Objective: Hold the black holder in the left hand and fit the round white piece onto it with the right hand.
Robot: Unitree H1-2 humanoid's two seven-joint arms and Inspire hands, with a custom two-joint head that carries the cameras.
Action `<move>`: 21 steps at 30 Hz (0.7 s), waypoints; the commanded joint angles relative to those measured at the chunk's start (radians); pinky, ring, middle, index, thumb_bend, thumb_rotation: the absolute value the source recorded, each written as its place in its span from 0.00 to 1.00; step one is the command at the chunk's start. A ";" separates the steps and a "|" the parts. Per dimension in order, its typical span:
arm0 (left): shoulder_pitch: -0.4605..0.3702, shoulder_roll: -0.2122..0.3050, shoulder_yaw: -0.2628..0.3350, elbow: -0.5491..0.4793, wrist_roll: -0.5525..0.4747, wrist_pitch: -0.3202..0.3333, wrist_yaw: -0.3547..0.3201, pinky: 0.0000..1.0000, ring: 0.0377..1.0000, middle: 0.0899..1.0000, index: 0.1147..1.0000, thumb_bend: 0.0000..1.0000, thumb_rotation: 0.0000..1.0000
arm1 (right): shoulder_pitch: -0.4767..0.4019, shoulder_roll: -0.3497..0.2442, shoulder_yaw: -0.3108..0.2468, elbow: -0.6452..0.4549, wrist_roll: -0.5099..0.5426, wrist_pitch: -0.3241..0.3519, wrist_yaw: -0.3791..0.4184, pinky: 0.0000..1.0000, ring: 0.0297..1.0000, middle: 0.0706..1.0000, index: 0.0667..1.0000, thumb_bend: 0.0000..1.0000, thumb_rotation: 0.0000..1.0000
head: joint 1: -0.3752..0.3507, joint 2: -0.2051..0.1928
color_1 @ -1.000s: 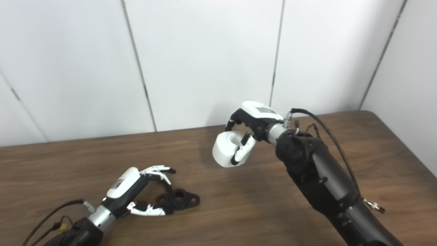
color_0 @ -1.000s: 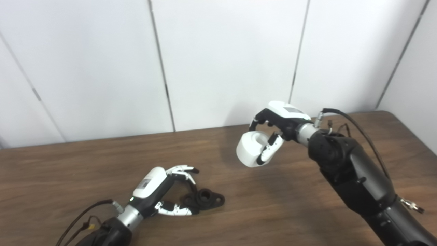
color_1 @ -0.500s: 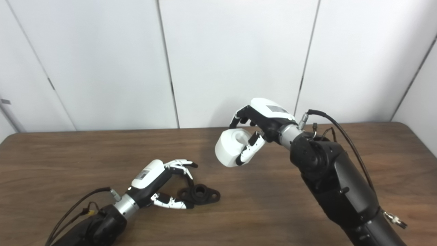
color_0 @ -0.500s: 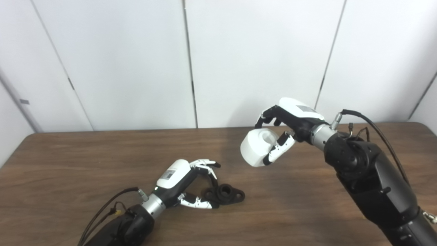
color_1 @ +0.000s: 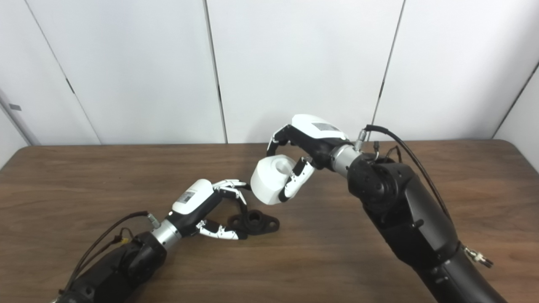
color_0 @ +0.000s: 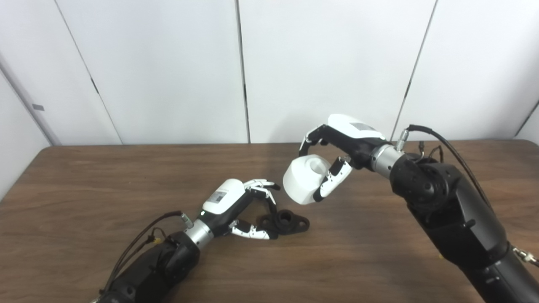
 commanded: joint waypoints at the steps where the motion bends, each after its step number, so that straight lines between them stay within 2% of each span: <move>1: 0.060 -0.015 -0.058 0.074 0.088 0.073 -0.141 0.70 0.84 0.81 0.42 0.52 0.07 | -0.054 0.006 -0.003 -0.043 0.006 -0.042 -0.003 0.74 0.78 0.72 0.44 0.53 0.14 | 0.001 0.001; 6: 0.059 -0.018 -0.057 0.060 0.086 0.094 -0.166 0.68 0.83 0.80 0.42 0.52 0.07 | -0.048 0.017 0.007 -0.043 0.000 -0.033 0.004 0.69 0.77 0.72 0.44 0.53 0.14 | 0.008 0.005; 11: 0.061 -0.021 -0.053 0.049 0.085 0.097 -0.167 0.68 0.83 0.80 0.42 0.52 0.07 | -0.038 0.026 0.017 -0.037 -0.009 -0.030 0.013 0.73 0.80 0.73 0.44 0.53 0.14 | 0.021 0.012; 15: 0.063 -0.023 -0.051 0.043 0.091 0.098 -0.163 0.68 0.83 0.80 0.42 0.52 0.07 | -0.032 0.027 0.026 -0.028 -0.012 -0.042 0.012 0.71 0.79 0.73 0.44 0.53 0.14 | 0.028 0.016; 21: 0.064 -0.025 -0.051 0.040 0.101 0.101 -0.160 0.68 0.83 0.80 0.42 0.52 0.07 | -0.024 0.034 0.033 -0.022 -0.011 -0.036 0.013 0.75 0.80 0.73 0.44 0.53 0.14 | 0.033 0.021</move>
